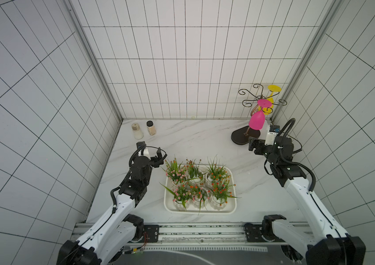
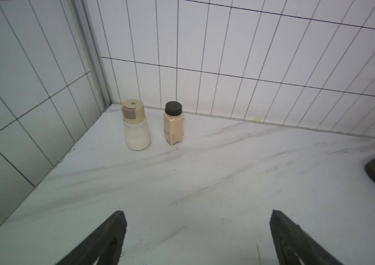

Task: Put the potted gypsophila into the storage box
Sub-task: Reset both arms

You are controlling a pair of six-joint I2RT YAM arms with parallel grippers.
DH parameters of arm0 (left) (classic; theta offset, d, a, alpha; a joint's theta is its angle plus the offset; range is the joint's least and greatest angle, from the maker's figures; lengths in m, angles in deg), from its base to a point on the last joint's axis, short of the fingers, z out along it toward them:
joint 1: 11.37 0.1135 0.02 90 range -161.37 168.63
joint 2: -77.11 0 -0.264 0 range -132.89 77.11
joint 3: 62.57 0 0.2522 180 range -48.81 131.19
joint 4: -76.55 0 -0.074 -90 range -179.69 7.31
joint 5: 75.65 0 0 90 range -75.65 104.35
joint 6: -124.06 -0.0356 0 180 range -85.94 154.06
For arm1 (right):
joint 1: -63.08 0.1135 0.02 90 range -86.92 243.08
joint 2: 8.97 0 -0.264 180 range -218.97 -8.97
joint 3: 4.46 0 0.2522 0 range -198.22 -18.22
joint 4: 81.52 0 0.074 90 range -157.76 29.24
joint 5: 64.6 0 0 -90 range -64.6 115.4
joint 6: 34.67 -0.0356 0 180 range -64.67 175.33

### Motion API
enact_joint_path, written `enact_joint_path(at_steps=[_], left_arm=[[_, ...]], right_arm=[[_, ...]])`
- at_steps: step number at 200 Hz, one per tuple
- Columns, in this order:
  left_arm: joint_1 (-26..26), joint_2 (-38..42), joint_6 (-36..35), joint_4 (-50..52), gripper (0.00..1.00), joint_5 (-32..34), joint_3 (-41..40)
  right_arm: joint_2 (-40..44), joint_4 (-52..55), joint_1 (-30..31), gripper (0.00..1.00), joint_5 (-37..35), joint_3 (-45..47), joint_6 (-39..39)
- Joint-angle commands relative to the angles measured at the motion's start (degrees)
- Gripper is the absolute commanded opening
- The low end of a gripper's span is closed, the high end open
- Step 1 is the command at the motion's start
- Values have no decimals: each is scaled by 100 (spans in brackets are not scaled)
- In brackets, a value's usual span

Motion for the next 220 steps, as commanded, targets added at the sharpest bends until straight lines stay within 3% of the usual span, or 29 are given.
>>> enact_joint_path(at_steps=[1,33,47,82,100,118,154,175,197,220], left_arm=[[456,-397,-300,-1170,97,465,-213],[1210,-1288,-289,-2186,97,383,-506],[1317,-1729,-468,-2758,97,262,-647],[1324,-2602,-719,-4179,97,-47,-979],[1323,-2624,-553,-4192,97,-250,-945],[1322,-2717,-621,-4428,97,-524,-1030],[1285,-3189,-863,-5499,97,-1054,-1324],[1173,-3648,-1007,-5990,97,-1021,-1369],[1144,-4023,-1081,-6778,97,-980,-1468],[1128,-3930,-1050,-6255,97,-881,-1260]], right_arm=[[-206,-1131,-448,93,628,546,47],[-786,-2429,-583,94,141,1353,479],[-980,-3042,-592,95,78,1704,594],[-1387,-4756,-585,95,9,2568,775],[-1719,-5007,-561,95,57,2627,734],[-1957,-5956,-343,95,-35,2939,982],[-2277,-6091,46,97,-360,2829,1483],[-2691,-7117,-67,99,-432,3112,1352],[-2924,-7392,-232,99,-226,3224,1204],[-2880,-7401,-260,99,-143,3246,1226]])
